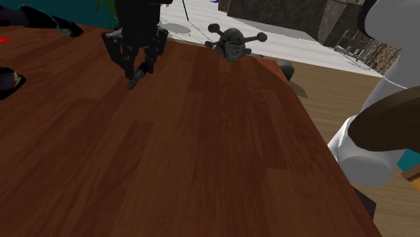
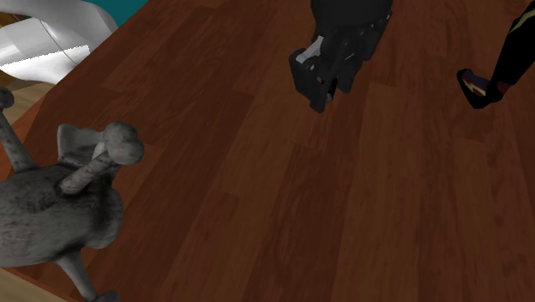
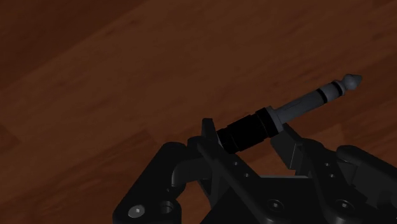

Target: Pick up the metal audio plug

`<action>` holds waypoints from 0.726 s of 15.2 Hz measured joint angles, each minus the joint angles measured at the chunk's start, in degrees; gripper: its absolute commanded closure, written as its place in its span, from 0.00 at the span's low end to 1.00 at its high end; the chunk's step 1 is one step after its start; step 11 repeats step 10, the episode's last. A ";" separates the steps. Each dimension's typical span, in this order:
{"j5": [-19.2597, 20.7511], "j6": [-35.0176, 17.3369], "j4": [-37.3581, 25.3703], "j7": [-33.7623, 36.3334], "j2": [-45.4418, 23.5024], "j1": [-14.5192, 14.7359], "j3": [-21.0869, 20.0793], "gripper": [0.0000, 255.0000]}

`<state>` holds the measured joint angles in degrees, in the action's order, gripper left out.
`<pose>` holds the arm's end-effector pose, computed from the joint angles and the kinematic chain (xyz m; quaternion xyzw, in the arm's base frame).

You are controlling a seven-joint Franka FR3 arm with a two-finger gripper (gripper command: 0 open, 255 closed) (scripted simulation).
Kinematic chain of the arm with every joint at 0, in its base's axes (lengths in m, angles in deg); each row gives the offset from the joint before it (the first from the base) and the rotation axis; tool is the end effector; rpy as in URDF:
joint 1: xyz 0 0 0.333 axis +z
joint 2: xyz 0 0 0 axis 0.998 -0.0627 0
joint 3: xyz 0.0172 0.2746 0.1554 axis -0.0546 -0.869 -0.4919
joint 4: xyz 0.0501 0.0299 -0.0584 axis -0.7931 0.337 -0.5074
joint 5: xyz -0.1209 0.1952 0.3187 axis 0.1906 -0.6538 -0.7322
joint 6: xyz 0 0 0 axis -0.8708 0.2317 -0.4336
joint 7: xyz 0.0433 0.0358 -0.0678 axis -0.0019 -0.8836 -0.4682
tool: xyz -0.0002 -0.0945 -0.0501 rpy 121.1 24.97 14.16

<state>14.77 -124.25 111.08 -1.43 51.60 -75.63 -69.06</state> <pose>0.4626 0.4016 0.5847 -0.9913 -0.1204 -0.0483 0.0237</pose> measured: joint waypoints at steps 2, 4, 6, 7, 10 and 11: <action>0.14 1.77 -1.93 0.10 -0.20 0.09 -0.23 1.00; 0.55 3.56 -4.32 0.17 -0.87 0.29 -0.40 1.00; 0.80 5.33 -6.38 0.30 -1.21 0.50 -0.59 1.00; 1.02 6.23 -7.55 0.42 -1.53 0.67 -0.69 1.00; 1.33 8.31 -10.06 0.41 -1.99 0.88 -0.84 1.00; 1.33 8.31 -10.06 0.41 -1.99 0.88 -0.84 1.00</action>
